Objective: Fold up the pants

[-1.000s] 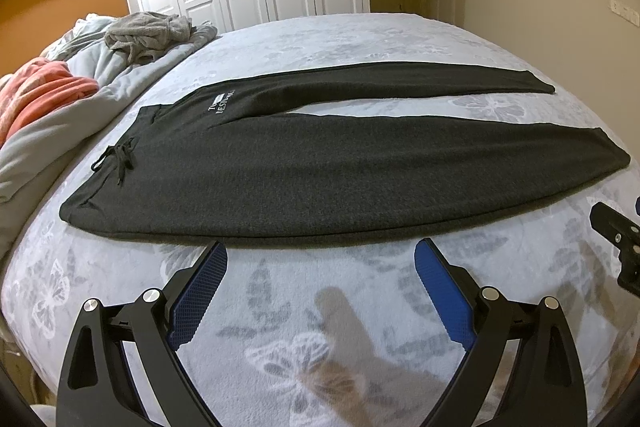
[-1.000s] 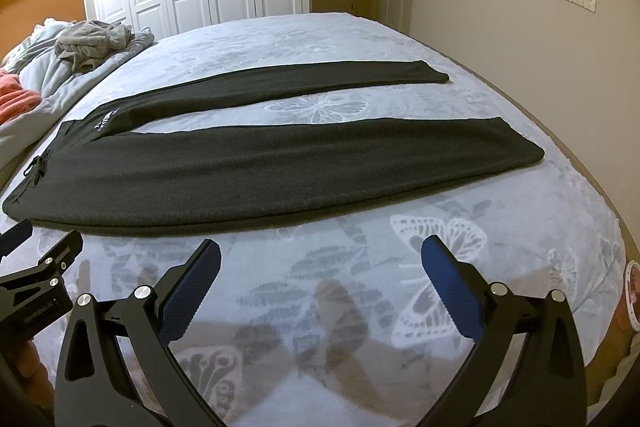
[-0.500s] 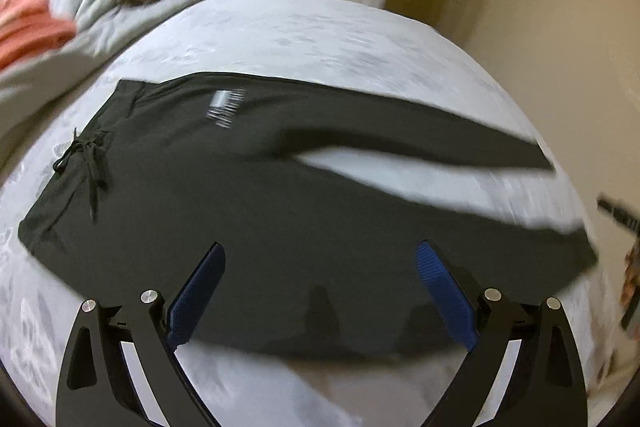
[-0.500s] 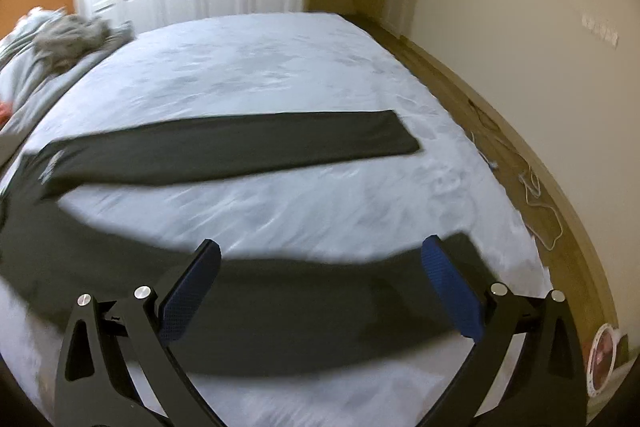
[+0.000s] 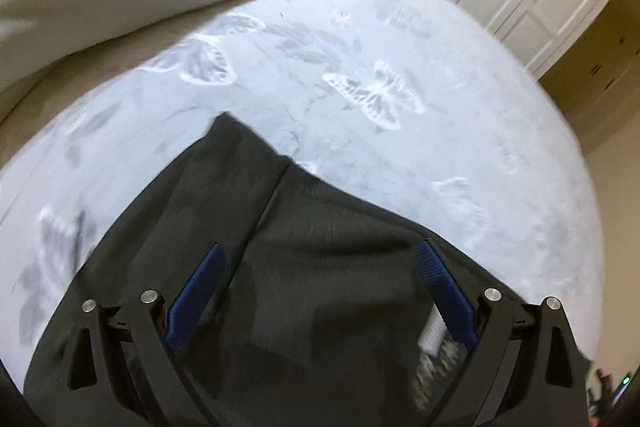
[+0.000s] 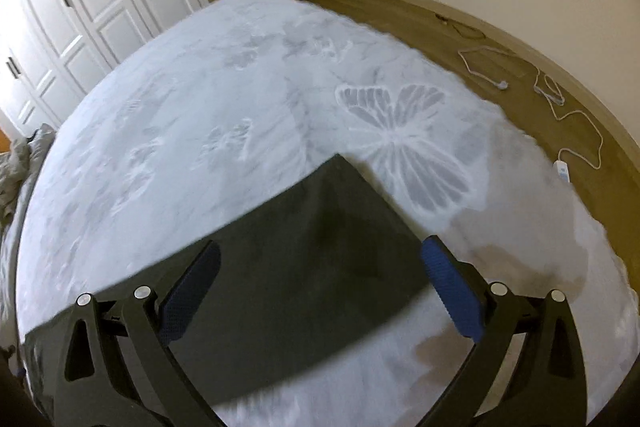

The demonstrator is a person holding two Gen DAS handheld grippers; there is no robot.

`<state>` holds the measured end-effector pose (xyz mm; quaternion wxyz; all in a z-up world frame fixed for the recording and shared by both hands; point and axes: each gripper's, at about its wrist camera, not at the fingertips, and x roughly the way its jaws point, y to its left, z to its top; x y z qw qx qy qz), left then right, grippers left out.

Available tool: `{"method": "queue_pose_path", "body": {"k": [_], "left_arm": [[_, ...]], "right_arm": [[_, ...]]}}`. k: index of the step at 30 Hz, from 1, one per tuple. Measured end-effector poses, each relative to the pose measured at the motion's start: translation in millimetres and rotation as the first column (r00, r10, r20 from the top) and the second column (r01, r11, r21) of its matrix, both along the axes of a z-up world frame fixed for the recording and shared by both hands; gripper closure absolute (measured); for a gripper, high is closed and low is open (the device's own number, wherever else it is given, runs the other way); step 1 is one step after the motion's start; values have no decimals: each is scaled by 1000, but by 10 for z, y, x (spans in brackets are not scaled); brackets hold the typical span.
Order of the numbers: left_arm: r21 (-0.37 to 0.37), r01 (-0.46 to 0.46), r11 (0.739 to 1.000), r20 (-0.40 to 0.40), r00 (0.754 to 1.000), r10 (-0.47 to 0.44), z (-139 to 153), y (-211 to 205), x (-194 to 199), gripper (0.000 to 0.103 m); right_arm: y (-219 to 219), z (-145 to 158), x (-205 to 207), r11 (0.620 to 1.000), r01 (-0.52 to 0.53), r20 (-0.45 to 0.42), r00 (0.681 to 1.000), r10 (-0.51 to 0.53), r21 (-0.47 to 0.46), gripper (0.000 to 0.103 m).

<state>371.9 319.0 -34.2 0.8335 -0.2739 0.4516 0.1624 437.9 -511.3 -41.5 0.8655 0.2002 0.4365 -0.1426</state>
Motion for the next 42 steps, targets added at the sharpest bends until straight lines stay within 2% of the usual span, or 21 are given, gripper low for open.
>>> {"method": "queue_pose_path", "body": {"k": [2, 3, 5, 6, 7, 8, 9, 12, 18, 22, 24, 27, 32, 34, 36, 37, 38, 39, 40, 41, 42], "left_arm": [[29, -4, 1000, -23, 1000, 4, -148, 9, 178, 8], [61, -9, 998, -14, 1000, 10, -170, -15, 226, 8], [124, 11, 992, -15, 1000, -9, -198, -108, 345, 8], [150, 15, 989, -13, 1000, -13, -198, -136, 380, 15], [168, 16, 986, 1, 1000, -17, -193, -144, 399, 27], [149, 61, 987, 32, 997, -66, -184, -157, 415, 91], [137, 72, 988, 6, 997, -73, -192, -142, 426, 102], [81, 36, 996, 103, 994, -44, -2, -19, 240, 103], [18, 83, 996, 240, 967, -85, 597, 55, -366, 103], [36, 135, 990, 291, 947, -139, 895, -18, -979, 103], [72, 162, 984, 288, 941, -176, 976, -75, -1338, 103], [80, 197, 977, 267, 940, -211, 947, -130, -1877, 103], [19, 190, 982, 205, 960, -190, 672, -102, -2637, 103], [18, 156, 988, 180, 971, -157, 591, -84, -2803, 103], [49, 67, 997, 146, 986, -73, 552, -84, -2939, 103], [38, 40, 998, 155, 987, -46, 548, -82, -2977, 102], [-12, 5, 1000, 179, 984, -3, 545, -64, -3015, 94], [-57, -22, 998, 186, 982, 32, 534, -34, -3048, 72], [-106, -56, 993, 187, 979, 75, 522, -26, -3055, 64], [-163, -95, 982, 195, 973, 127, 509, -31, -3066, 56], [-205, -120, 971, 202, 966, 162, 489, -49, -3084, 56]], "right_arm": [[-16, -149, 155, 999, 0, -41, 999, -1, -36, 5], [24, -182, 198, 995, 2, -49, 999, -7, -103, 5], [85, -198, 229, 989, -11, -12, 1000, 9, -148, 5], [80, -167, 211, 991, -22, 22, 999, 25, -130, 20], [58, -134, 195, 993, -29, 46, 998, 35, -118, 55], [29, -99, 178, 995, -47, 67, 996, 52, -85, 76], [11, -46, 133, 996, -72, 92, 993, 76, -42, 93], [64, 216, -109, 988, -108, 169, 978, 126, -107, 93], [115, 723, -829, 978, -175, 279, 939, 200, -112, 93], [68, 971, -1563, 974, -195, 354, 908, 223, -113, 93], [43, 993, -1891, 969, -206, 345, 907, 241, -136, 93], [22, 914, -2293, 968, -213, 321, 915, 246, -133, 93], [-58, 544, -2884, 977, -197, 254, 944, 210, -77, 93], [-143, 419, -2952, 987, -158, 188, 969, 162, -35, 86], [-226, 414, -3040, 994, -105, 148, 983, 105, -12, 80], [-257, 471, -3131, 998, -70, 152, 986, 69, 0, 65], [-253, 550, -3224, 999, -42, 167, 985, 41, 0, 58], [-242, 635, -3311, 1000, -23, 191, 981, 22, 3, 42], [-207, 757, -3443, 1000, -7, 231, 973, 4, 14, 28], [-158, 852, -3546, 1000, -4, 259, 966, -4, 28, 24], [-136, 898, -3619, 998, -10, 271, 963, -5, 54, 23]]}}
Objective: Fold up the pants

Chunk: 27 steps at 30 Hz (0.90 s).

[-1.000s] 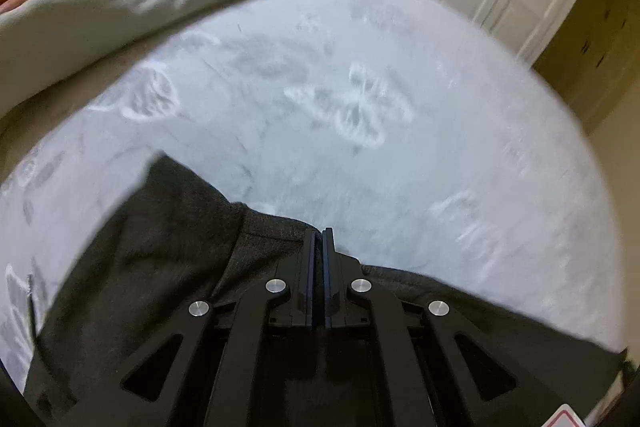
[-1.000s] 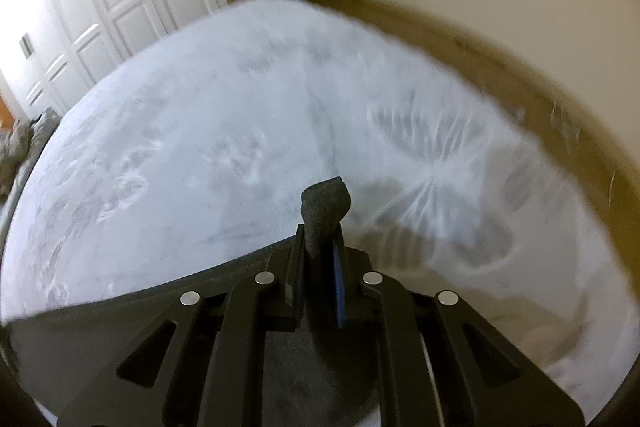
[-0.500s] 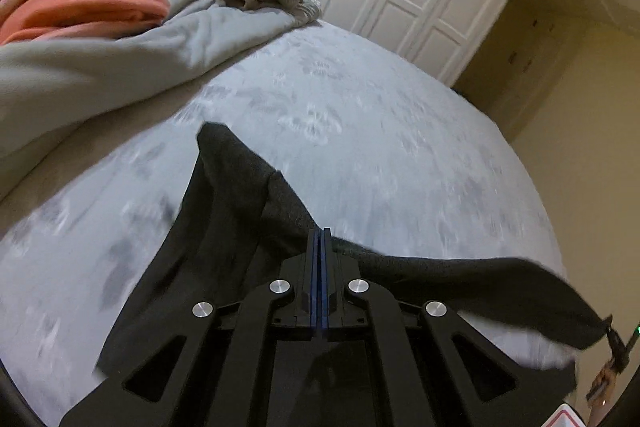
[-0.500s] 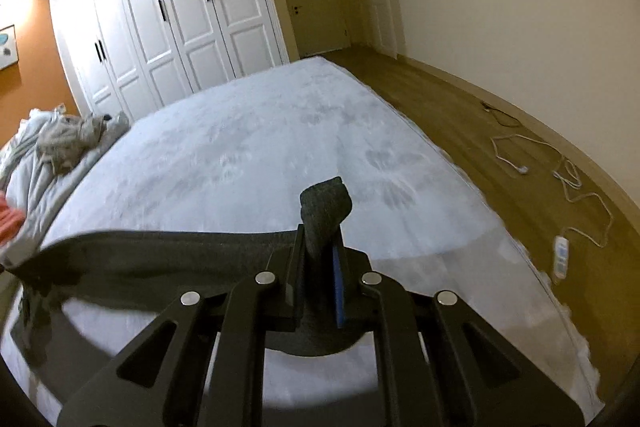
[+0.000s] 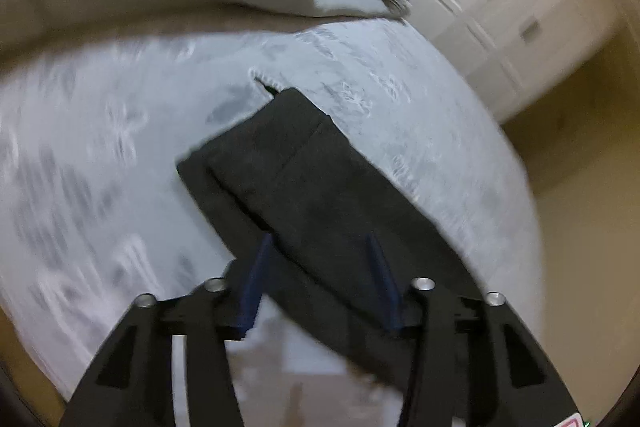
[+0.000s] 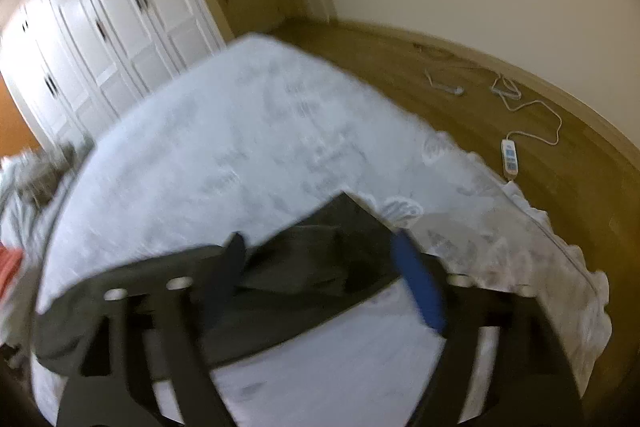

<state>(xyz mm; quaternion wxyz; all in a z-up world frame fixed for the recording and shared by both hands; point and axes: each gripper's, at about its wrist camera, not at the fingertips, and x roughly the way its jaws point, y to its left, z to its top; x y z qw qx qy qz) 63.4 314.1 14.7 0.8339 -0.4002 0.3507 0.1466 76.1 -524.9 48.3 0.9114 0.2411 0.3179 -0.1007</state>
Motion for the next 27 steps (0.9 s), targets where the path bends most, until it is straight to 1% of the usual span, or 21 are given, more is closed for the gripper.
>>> {"method": "queue_pose_path", "body": {"k": [2, 3, 4, 6, 8, 9, 11, 12, 15, 16, 17, 18, 19, 20, 21, 22, 23, 24, 25, 26, 27], "left_arm": [[-81, -21, 996, -10, 1000, 21, -97, -93, 72, 53], [-118, -17, 993, -25, 1000, 14, -164, -151, 127, 52], [-158, -9, 987, -30, 1000, 4, -244, -216, 193, 52], [-218, 28, 976, -22, 999, -34, -414, -345, 291, 52], [-244, 60, 968, -47, 996, -74, -579, -416, 363, 52], [-275, 79, 958, -64, 993, -101, -670, -444, 409, 52], [-327, 87, 941, -53, 992, -111, -760, -423, 452, 54], [-320, 88, 943, -46, 993, -109, -754, -399, 462, 54], [-259, 100, 961, -50, 992, -117, -692, -372, 477, 54], [-247, 105, 963, -54, 991, -122, -680, -372, 464, 54], [-238, 115, 964, -62, 989, -133, -693, -362, 479, 54], [-242, 121, 963, -64, 988, -141, -712, -350, 481, 54], [-250, 127, 960, -61, 987, -146, -727, -333, 470, 54], [-252, 134, 958, -58, 987, -153, -729, -327, 467, 54], [-252, 144, 957, -56, 985, -163, -733, -310, 467, 54], [-247, 158, 956, -55, 983, -176, -737, -292, 465, 54], [-243, 167, 955, -56, 981, -186, -750, -262, 465, 54], [-241, 175, 955, -57, 979, -194, -754, -256, 464, 56], [-238, 182, 954, -61, 977, -202, -764, -261, 447, 57], [-232, 190, 954, -68, 975, -211, -767, -259, 450, 58], [-229, 198, 953, -70, 973, -219, -767, -261, 456, 58]], "right_arm": [[44, 10, -56, 997, -20, 33, 999, 17, 80, 23], [54, -17, -70, 991, -36, 50, 998, 30, 129, 23], [66, -89, -32, 980, -59, 44, 998, 52, 189, 23], [83, -182, 70, 972, -58, 20, 998, 55, 228, 23], [122, -271, 197, 963, -65, 10, 998, 64, 260, 23], [126, -305, 251, 957, -69, 9, 998, 69, 282, 23], [119, -386, 403, 943, -65, 6, 998, 67, 325, 23], [110, -434, 515, 937, -69, 2, 997, 73, 343, 23], [89, -611, 774, 924, -50, -27, 998, 65, 380, 23], [73, -712, 897, 920, -34, -56, 997, 61, 390, 28], [62, -789, 973, 925, -9, -89, 995, 46, 379, 37], [63, -828, 1032, 935, -3, -108, 993, 45, 355, 67], [81, -782, 1085, 948, -18, -102, 993, 53, 319, 101], [80, -665, 1061, 948, -42, -45, 997, 60, 317, 101], [69, -400, 955, 936, -116, 99, 991, 87, 331, 101], [79, -214, 862, 936, -163, 179, 978, 110, 313, 101], [106, -41, 739, 946, -200, 238, 961, 139, 255, 101], [124, 27, 637, 961, -204, 251, 956, 154, 188, 101], [99, -53, 569, 975, -172, 201, 969, 142, 140, 101], [0, -318, 576, 984, -121, 76, 991, 112, 132, 101], [-91, -533, 588, 987, -80, -15, 996, 83, 140, 101]]}}
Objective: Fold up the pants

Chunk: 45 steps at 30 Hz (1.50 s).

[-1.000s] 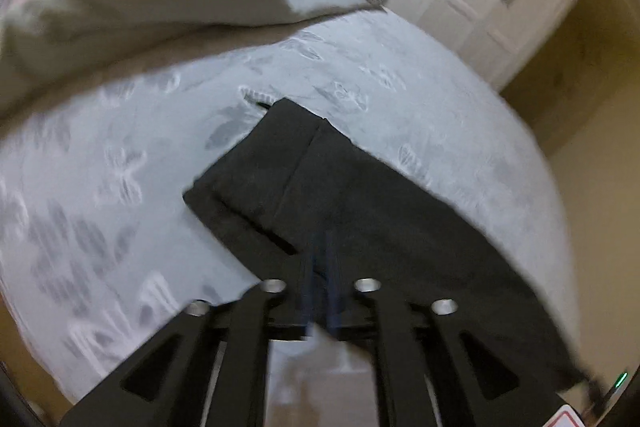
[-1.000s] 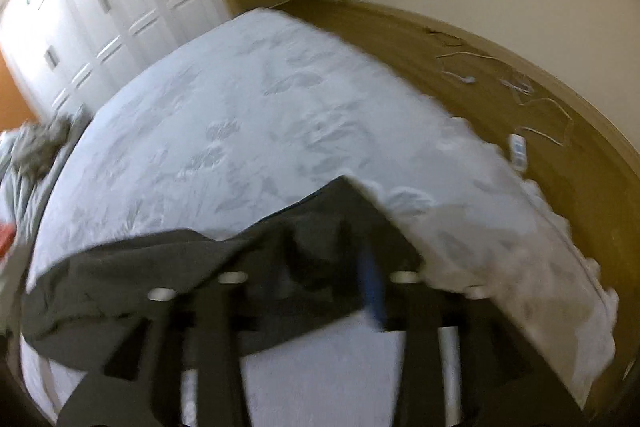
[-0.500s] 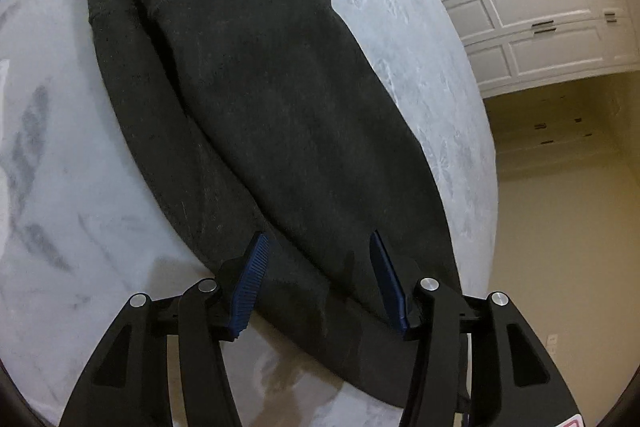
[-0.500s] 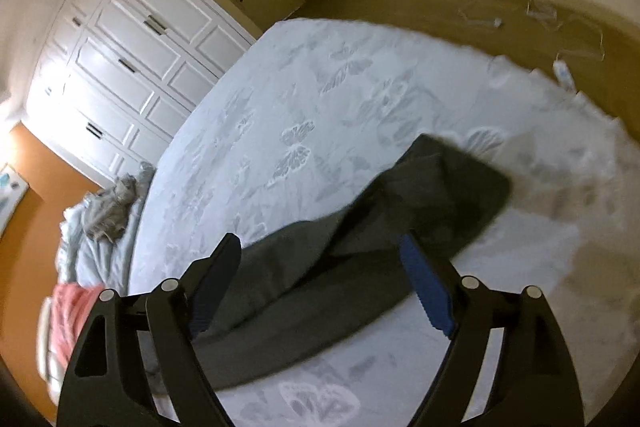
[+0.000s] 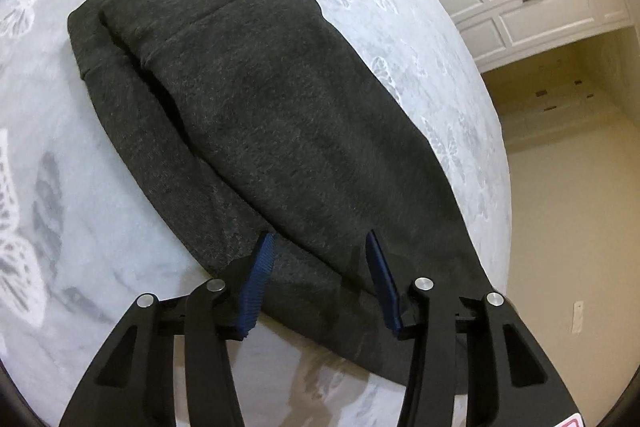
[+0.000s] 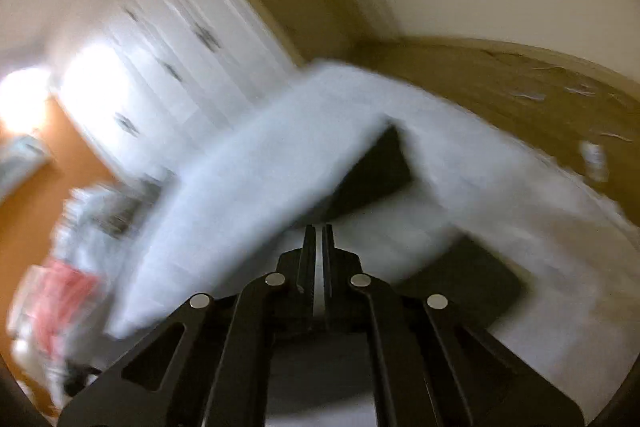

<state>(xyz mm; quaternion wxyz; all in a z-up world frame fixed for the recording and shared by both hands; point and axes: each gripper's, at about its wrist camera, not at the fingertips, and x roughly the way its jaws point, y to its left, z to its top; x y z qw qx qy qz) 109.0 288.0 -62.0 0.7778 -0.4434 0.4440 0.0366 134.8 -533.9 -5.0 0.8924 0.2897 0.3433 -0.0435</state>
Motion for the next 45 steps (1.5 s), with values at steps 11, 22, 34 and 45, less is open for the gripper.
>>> {"method": "queue_pose_path", "body": {"k": [11, 22, 34, 45], "left_arm": [[-29, -31, 999, -2, 1000, 31, 14, 4, -58, 58], [-10, 9, 1000, 41, 999, -8, 53, -48, 16, 58], [-79, -40, 996, 128, 990, 50, 117, 156, 71, 58], [-198, -66, 978, 59, 995, 79, -78, 175, 115, 33]], "right_arm": [[-350, -177, 35, 979, 93, -19, 996, -91, 182, 47], [177, -424, 842, 1000, 22, -101, 995, -20, 21, 49], [228, 537, 387, 998, -60, 211, 975, 63, -18, 101], [124, 135, 314, 1000, -7, 51, 999, 6, 6, 101]]}}
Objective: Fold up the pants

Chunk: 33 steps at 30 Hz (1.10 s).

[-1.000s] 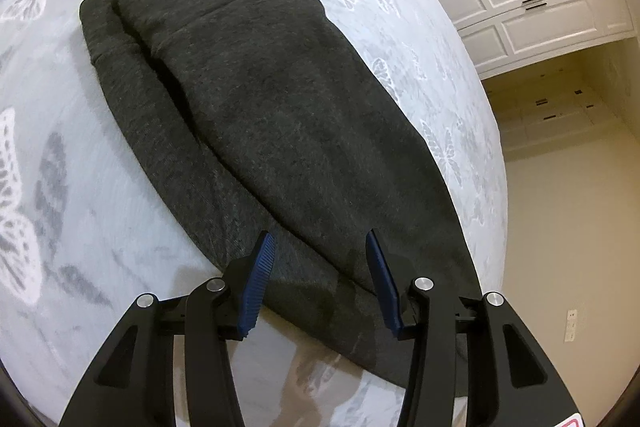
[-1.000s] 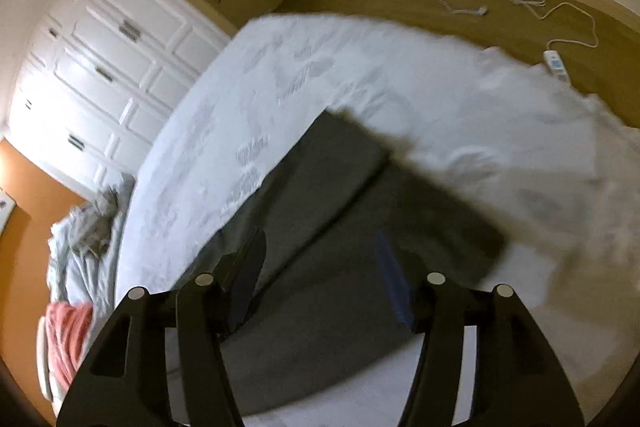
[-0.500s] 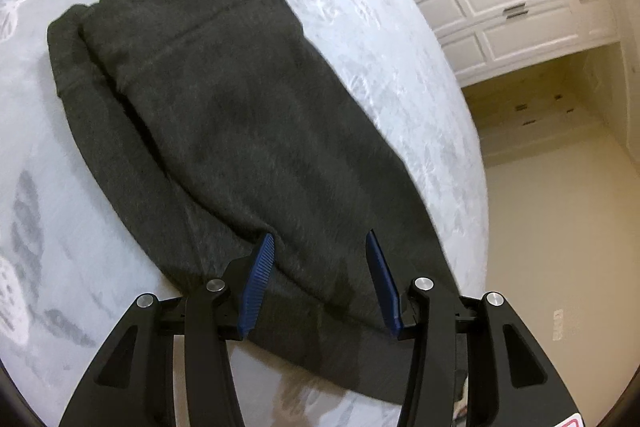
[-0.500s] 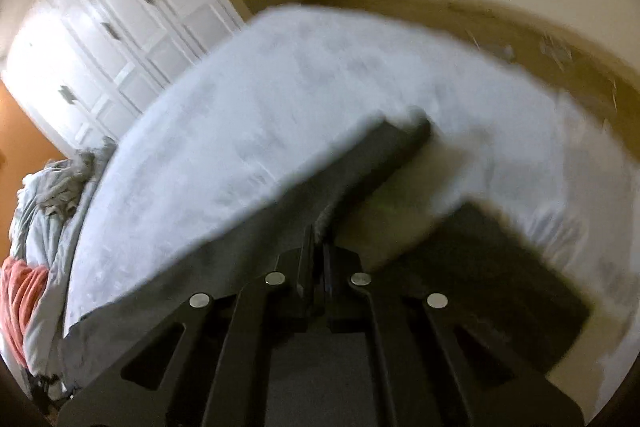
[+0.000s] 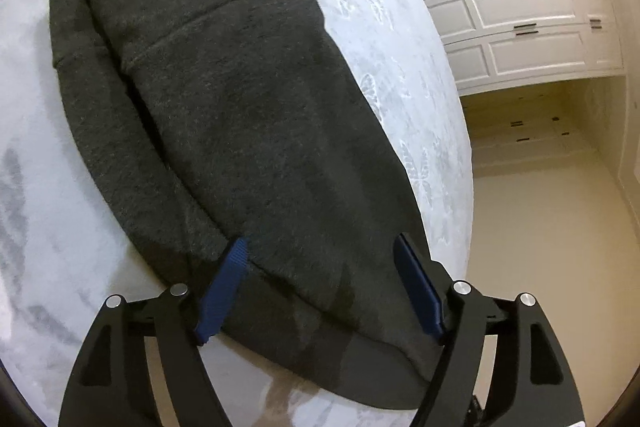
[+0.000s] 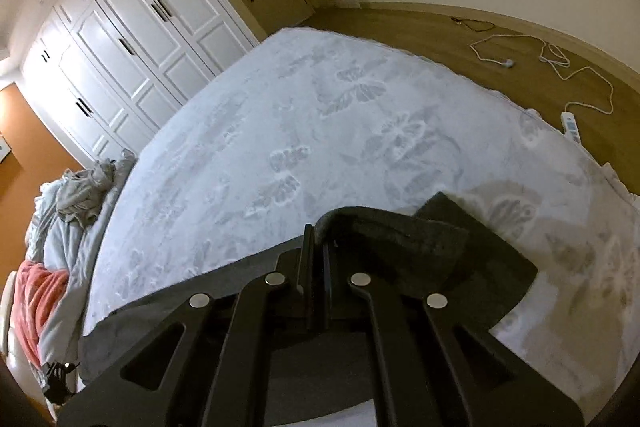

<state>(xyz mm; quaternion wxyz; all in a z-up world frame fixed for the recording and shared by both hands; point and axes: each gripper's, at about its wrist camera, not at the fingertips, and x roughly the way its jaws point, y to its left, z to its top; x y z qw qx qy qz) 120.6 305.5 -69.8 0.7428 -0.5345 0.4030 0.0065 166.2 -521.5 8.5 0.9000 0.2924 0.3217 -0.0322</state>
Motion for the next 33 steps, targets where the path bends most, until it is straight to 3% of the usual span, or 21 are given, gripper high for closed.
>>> {"method": "queue_pose_path", "body": {"k": [1, 2, 3, 4, 7, 10, 11, 13, 14, 15, 17, 19, 20, 21, 24, 31, 32, 33], "left_arm": [[-18, -12, 1000, 12, 1000, 13, -19, 18, -4, 37], [-25, -18, 1000, 18, 1000, 18, -19, 38, -2, 61], [-29, -5, 1000, 26, 1000, 6, -18, 48, 10, 97], [-47, 20, 999, 45, 999, -18, -12, 73, 9, 103], [-66, 33, 997, 154, 988, -22, 193, 154, -99, 103], [14, 28, 1000, 291, 956, -31, 663, 282, -277, 103], [36, 24, 999, 304, 952, -33, 754, 348, -358, 103], [88, 7, 996, 243, 970, -29, 725, 437, -468, 103], [117, -7, 993, 173, 985, -13, 626, 492, -515, 103], [113, -17, 993, 117, 993, 4, 512, 521, -545, 103], [50, -29, 998, 30, 999, 28, 284, 602, -621, 103], [11, -43, 999, -21, 999, 43, 165, 628, -651, 88], [14, -46, 999, -41, 998, 46, 156, 621, -634, 69], [23, -54, 998, -53, 997, 56, 162, 608, -620, 60], [42, -77, 996, -45, 996, 79, 175, 561, -556, 58], [-24, -145, 989, -46, 988, 144, -20, 570, -377, 56], [-37, -154, 987, -38, 988, 152, -40, 535, -354, 60], [-48, -159, 986, -35, 987, 157, -60, 538, -294, 82]], "right_arm": [[21, -12, 16, 1000, 2, -1, 1000, -2, 0, 101], [57, -27, 38, 1000, 3, -5, 1000, -3, -3, 101], [89, -40, 55, 1000, 3, -8, 1000, -4, -8, 101], [87, -33, 48, 1000, 2, -6, 1000, -2, -5, 101], [107, 155, -31, 1000, -2, 74, 997, 0, 18, 101], [87, 458, -257, 999, -31, 189, 982, 27, 19, 101], [90, 462, -294, 999, -38, 181, 983, 39, -8, 101], [31, 176, -266, 998, -44, 42, 998, 46, -52, 101], [-14, 40, -239, 998, -41, -19, 999, 40, -53, 101], [-70, -181, -210, 997, -38, -103, 994, 31, -61, 101], [-76, -352, -186, 994, -55, -162, 986, 40, -90, 101], [-8, -393, -167, 988, -81, -180, 982, 56, -133, 101], [20, -387, -156, 986, -86, -179, 982, 60, -141, 101], [23, -378, -149, 986, -84, -177, 982, 59, -143, 101], [24, -427, -99, 989, -70, -184, 982, 45, -128, 101], [-21, -505, -67, 990, -75, -226, 973, 47, -116, 101], [-23, -519, -62, 990, -77, -231, 972, 49, -115, 101], [-32, -545, -61, 991, -78, -237, 970, 50, -110, 101]]}}
